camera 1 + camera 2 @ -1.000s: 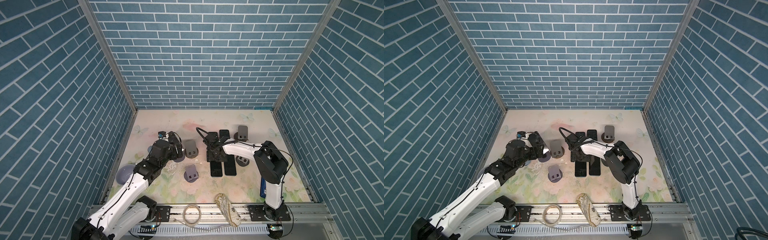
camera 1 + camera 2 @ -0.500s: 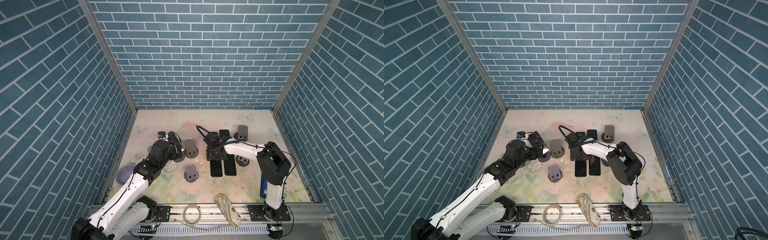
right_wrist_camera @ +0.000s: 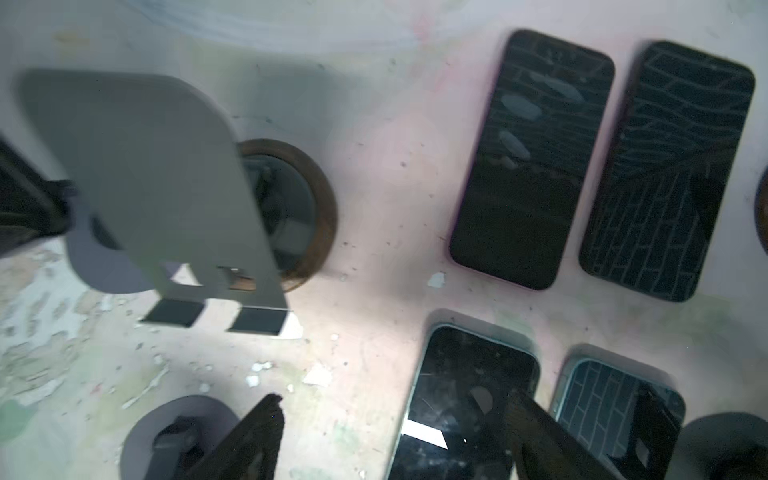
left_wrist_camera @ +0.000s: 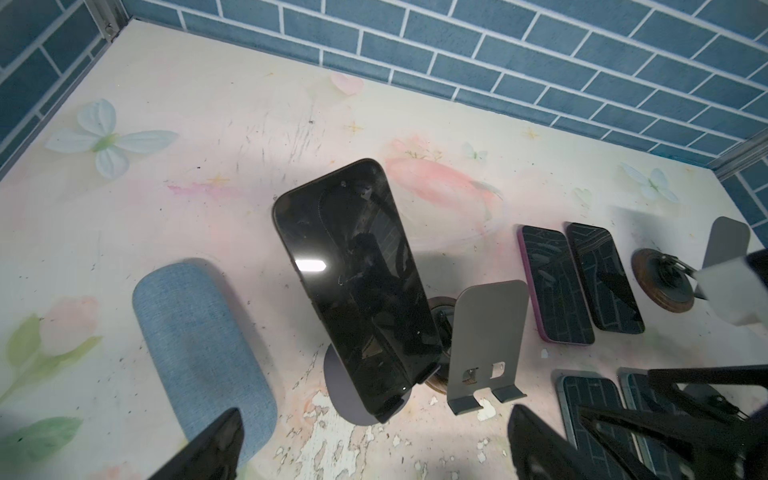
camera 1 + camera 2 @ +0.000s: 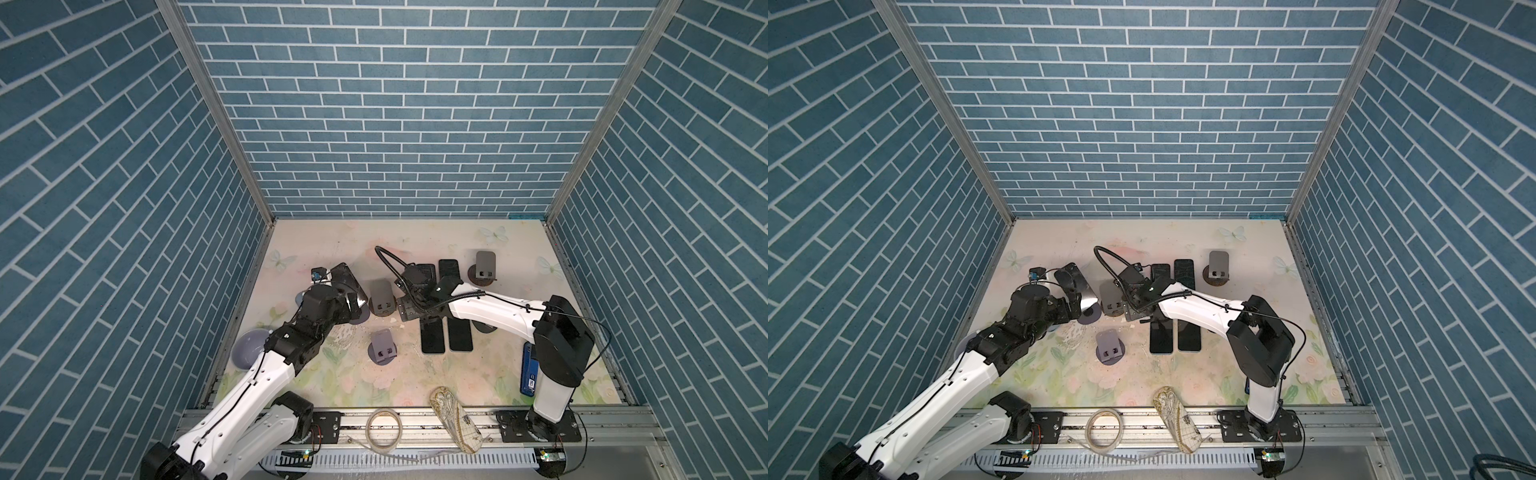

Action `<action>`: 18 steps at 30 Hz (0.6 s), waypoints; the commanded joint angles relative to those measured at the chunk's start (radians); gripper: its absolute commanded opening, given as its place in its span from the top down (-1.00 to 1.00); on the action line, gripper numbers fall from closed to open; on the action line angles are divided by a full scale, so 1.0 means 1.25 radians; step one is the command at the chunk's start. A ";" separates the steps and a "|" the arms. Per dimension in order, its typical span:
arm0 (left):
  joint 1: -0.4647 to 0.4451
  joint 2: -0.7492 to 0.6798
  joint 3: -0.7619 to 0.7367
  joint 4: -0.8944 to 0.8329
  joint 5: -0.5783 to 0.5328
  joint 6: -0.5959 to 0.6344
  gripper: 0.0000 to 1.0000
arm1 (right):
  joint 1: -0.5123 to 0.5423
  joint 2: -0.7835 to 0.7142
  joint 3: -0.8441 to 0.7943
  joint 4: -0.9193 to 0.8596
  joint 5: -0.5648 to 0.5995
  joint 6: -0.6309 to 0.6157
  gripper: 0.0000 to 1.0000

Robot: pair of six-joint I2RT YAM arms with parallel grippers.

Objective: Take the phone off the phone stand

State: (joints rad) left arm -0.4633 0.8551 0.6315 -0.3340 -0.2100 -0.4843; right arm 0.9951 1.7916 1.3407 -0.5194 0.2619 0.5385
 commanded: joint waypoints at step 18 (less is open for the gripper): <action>-0.001 -0.146 -0.028 -0.121 -0.126 -0.072 -0.99 | 0.116 -0.077 -0.053 0.118 -0.089 -0.083 -0.84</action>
State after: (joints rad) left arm -0.4633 0.7002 0.6109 -0.4416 -0.3389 -0.5594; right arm 1.1255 1.6691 1.2610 -0.3408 0.1875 0.4374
